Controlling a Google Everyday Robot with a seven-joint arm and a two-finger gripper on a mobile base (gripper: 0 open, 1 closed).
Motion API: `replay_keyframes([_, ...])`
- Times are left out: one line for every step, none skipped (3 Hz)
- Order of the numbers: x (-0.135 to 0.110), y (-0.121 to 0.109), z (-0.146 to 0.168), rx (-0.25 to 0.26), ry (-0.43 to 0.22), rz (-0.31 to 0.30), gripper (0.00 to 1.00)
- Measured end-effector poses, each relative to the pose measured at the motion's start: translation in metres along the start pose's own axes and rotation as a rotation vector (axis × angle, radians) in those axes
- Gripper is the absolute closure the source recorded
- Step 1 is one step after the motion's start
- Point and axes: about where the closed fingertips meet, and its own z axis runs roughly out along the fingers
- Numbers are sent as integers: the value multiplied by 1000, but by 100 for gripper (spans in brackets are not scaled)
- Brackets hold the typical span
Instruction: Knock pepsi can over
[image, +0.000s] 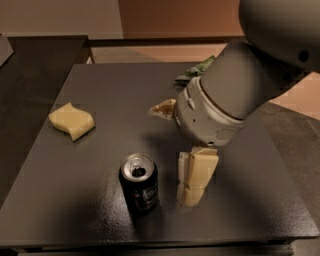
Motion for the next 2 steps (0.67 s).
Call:
replay_keyframes([-17, -1, 20, -32, -45, -38, 0])
replay_keyframes([-29, -1, 33, -62, -80, -63, 0])
